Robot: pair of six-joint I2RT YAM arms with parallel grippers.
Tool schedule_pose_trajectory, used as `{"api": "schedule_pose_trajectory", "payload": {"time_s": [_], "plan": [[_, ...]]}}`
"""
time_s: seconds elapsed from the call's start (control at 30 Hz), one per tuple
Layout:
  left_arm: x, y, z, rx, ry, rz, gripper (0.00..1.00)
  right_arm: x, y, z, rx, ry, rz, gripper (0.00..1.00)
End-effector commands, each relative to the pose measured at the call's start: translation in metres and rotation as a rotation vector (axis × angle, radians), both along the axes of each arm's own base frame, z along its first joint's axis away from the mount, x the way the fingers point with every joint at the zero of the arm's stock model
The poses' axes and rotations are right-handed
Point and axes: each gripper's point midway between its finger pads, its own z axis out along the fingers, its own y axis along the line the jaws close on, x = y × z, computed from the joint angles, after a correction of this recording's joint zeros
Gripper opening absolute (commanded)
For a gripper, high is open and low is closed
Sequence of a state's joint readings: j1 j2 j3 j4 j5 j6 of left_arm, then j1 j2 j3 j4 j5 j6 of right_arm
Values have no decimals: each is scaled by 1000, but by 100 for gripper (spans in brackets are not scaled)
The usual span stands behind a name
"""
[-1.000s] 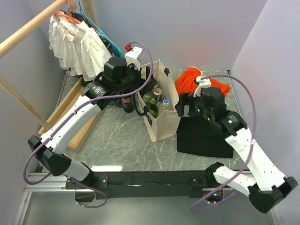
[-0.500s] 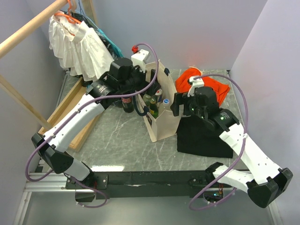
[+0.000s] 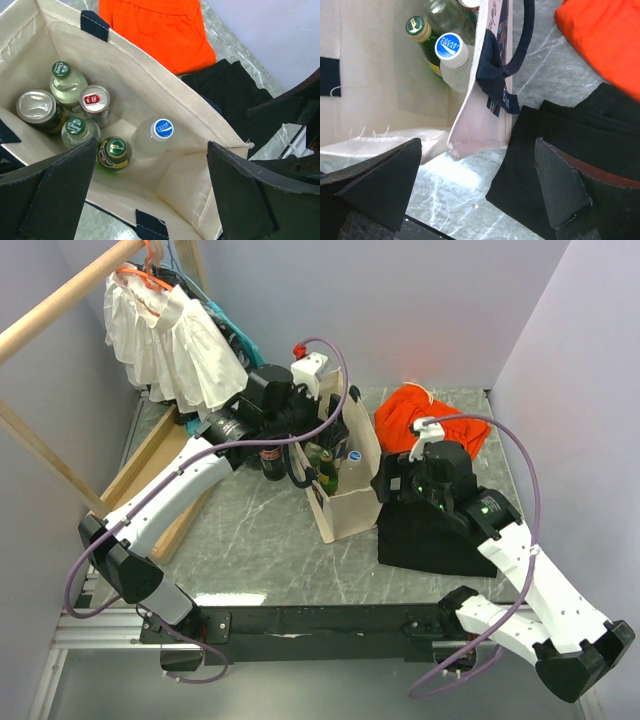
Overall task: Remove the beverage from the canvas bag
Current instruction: Take out the drink from the canvas bag.
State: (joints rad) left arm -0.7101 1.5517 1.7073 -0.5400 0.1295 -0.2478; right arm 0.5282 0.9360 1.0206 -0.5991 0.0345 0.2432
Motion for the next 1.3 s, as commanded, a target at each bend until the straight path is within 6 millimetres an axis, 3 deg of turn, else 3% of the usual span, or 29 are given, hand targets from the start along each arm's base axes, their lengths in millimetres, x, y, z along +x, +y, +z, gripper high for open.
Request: {"api": "schedule_pose_trajectory", "payload": {"time_s": [0.0, 0.27, 0.77, 0.93, 1.17, 1.27], "plan": [[-6, -12, 12, -29, -28, -61, 96, -13, -1, -6, 1, 30, 22, 100], [-10, -24, 2, -1, -13, -84, 96, -23, -3, -27, -12, 82, 27, 100], [-23, -49, -22, 52, 21, -136, 96, -33, -5, -45, -13, 124, 30, 100], [-17, -49, -32, 84, 29, -103, 96, -31, -7, -46, -24, 123, 24, 100], [0, -41, -70, 209, 46, -32, 96, -24, -11, -38, -41, 97, -4, 100], [4, -46, -75, 211, 48, -39, 96, -23, -9, -33, -33, 87, -1, 100]]}}
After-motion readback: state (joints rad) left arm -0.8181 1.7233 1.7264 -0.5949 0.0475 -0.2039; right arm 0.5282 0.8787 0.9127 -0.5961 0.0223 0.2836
